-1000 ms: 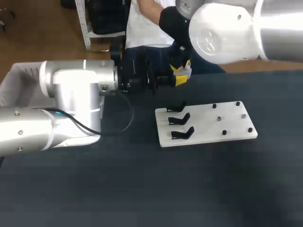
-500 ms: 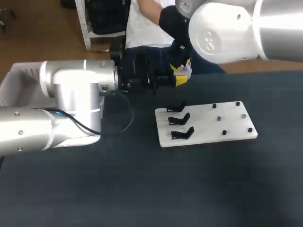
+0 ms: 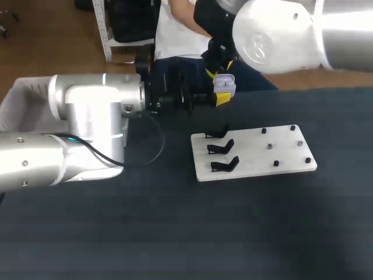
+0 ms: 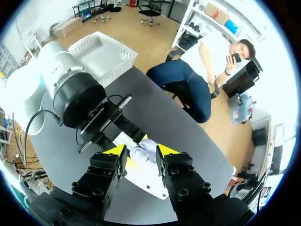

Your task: Pick up each earbud case from the left stands, insert the matching earbuds, close the lid, and place the case in the box.

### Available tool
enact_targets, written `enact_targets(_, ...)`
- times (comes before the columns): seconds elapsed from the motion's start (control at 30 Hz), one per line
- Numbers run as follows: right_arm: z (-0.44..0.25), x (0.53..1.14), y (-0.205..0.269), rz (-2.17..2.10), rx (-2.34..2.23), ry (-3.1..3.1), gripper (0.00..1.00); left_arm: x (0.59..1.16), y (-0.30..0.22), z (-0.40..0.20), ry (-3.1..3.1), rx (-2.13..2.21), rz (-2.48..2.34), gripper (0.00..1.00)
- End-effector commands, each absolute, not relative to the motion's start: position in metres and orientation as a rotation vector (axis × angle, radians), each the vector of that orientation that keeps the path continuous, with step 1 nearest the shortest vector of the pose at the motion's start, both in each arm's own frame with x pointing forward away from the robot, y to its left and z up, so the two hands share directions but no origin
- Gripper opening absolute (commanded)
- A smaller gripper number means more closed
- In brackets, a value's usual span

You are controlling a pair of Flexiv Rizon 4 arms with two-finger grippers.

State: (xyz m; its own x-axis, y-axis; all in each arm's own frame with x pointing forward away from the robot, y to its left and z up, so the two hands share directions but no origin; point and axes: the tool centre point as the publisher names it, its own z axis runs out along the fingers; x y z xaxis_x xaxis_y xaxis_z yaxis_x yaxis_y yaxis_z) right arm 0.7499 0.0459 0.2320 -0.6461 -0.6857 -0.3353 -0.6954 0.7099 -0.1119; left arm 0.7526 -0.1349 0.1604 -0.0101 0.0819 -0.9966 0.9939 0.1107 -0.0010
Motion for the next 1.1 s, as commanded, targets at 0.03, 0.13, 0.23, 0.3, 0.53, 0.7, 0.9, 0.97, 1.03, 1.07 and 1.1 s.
enact_targets(0.03,0.234,0.755,0.043,0.018,-1.047,2.531,0.4,0.751,-0.135,0.16,1.322,1.177,-1.085,0.0)
enact_targets(0.13,0.235,0.774,0.04,0.003,-0.995,2.511,0.41,0.751,-0.135,0.16,1.322,1.177,-1.085,0.0)
enact_targets(0.23,0.232,0.795,0.032,0.024,-0.924,2.496,0.42,0.751,-0.135,0.16,1.322,1.177,-1.085,0.0)
enact_targets(0.3,0.227,0.808,0.026,0.023,-0.887,2.5,0.41,0.751,-0.135,0.16,1.322,1.177,-1.085,0.0)
enact_targets(0.53,0.195,0.829,0.016,0.051,-0.844,2.581,0.4,0.751,-0.135,0.16,1.322,1.177,-1.085,0.0)
enact_targets(0.7,0.184,0.821,0.015,0.062,-0.844,2.603,0.4,0.751,-0.135,0.16,1.322,1.177,-1.085,0.0)
enact_targets(0.9,0.183,0.803,0.015,0.068,-0.833,2.611,0.41,0.751,-0.135,0.16,1.322,1.177,-1.085,0.0)
enact_targets(0.97,0.184,0.796,0.016,0.071,-0.83,2.611,0.42,0.751,-0.135,0.16,1.322,1.177,-1.085,0.0)
enact_targets(1.03,0.186,0.789,0.016,0.066,-0.826,2.609,0.42,0.751,-0.135,0.16,1.322,1.177,-1.085,0.0)
enact_targets(1.07,0.187,0.786,0.017,0.064,-0.826,2.609,0.42,0.751,-0.135,0.16,1.322,1.177,-1.085,0.0)
enact_targets(1.1,0.189,0.784,0.017,0.061,-0.826,2.607,0.43,0.751,-0.135,0.16,1.322,1.177,-1.085,0.0)
